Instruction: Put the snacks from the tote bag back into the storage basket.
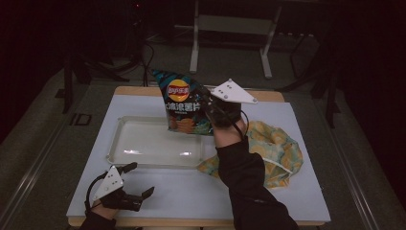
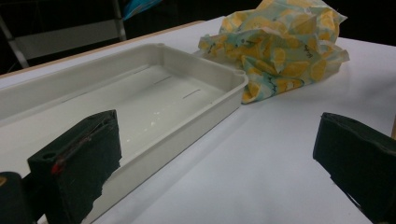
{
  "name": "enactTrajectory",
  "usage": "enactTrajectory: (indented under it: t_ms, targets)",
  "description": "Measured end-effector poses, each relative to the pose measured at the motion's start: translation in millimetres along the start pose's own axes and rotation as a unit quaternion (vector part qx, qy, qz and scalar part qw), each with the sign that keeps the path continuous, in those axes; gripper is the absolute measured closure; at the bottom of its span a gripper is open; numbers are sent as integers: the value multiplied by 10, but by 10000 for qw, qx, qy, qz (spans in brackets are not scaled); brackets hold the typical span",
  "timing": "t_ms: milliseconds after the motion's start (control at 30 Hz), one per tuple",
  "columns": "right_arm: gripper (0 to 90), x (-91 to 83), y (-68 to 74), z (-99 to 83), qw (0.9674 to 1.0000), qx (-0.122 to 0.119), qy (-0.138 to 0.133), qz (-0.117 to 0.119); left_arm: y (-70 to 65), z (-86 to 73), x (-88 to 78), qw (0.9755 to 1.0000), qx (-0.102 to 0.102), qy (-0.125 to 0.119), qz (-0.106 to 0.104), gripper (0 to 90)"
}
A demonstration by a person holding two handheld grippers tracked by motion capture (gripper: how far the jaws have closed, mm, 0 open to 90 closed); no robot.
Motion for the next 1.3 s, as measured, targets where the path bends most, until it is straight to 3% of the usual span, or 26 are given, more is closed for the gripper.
enactTrajectory:
  t_ms: [200, 467, 667, 800, 1000, 1100, 1167, 1300]
  targets:
    - [900, 127, 246, -29, 9999, 56, -63, 115, 10, -5, -4, 10000, 18, -5, 22, 13]
    - [900, 317, 468, -177, 9985, 343, -40, 431, 9, -13, 0, 10000, 60, 24, 31, 13]
    - [900, 533, 616, -441, 9958, 610, 143, 660, 5, -15, 6, 10000, 47, 26, 10, 13]
    - [900, 645, 703, -616, 9953, 625, 250, 701, 5, -13, 1, 10000, 49, 7, 10, 13]
    - [900, 761, 703, -824, 9926, 765, 458, 823, 4, -13, -7, 10000, 56, -1, 3, 13]
    - [900, 786, 674, -906, 9926, 712, 538, 828, 3, -13, -7, 10000, 56, 1, 1, 13]
    - [900, 811, 638, -949, 9923, 645, 602, 865, 2, -14, -7, 10000, 54, 6, -2, 13]
    - [891, 884, 515, -1004, 9894, 728, 826, 943, 3, -11, -3, 10000, 48, 4, -10, 13]
Point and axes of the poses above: each handheld gripper's, and its own axes: x roughly forward along the jaws, z roughly out of its top, y roughly to its left, the point moved 8 cm from there along x, roughly forward along the jaws, and after that the axes turned 15 degrees about y, right-handed, at the moved point
